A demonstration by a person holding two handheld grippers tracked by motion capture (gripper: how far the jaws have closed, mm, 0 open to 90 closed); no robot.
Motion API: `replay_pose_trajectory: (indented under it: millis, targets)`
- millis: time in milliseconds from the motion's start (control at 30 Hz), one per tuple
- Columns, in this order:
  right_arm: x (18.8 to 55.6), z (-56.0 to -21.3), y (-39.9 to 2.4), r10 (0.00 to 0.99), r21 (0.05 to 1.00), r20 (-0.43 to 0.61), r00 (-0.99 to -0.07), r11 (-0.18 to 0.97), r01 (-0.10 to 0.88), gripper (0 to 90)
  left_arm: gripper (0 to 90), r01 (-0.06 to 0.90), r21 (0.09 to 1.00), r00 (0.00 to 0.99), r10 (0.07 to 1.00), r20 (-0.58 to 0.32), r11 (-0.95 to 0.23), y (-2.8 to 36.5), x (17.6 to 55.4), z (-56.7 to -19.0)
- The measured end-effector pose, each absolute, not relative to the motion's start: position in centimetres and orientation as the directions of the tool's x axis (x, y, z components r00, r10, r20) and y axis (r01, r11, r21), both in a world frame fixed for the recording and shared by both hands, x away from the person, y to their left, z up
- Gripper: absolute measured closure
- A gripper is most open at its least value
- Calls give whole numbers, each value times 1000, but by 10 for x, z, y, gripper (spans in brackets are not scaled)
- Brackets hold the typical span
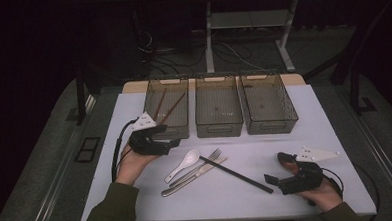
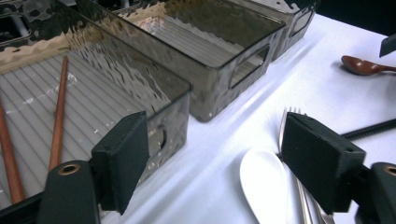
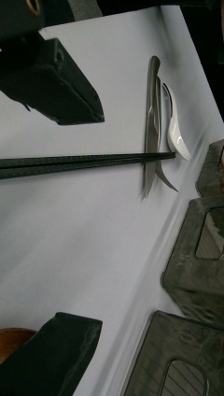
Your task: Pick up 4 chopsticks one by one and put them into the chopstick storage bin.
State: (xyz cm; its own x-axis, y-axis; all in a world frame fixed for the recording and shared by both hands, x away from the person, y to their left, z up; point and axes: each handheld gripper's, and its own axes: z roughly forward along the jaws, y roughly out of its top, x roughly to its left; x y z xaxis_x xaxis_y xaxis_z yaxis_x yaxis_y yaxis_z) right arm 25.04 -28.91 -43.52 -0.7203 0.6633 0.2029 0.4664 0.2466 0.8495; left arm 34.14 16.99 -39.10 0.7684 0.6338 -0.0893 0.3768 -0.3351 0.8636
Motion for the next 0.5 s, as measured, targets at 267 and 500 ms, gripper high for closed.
replay_pose_trajectory:
  millis: [267, 500]
  targets:
    - [249, -435, -289, 661, 852, 200, -724, 248, 462, 28, 155, 373, 864, 776, 624, -90, -339, 174, 319, -400]
    - [249, -434, -287, 658, 853, 195, -728, 253, 457, 28, 132, 353, 866, 792, 606, -74, -355, 173, 298, -407]
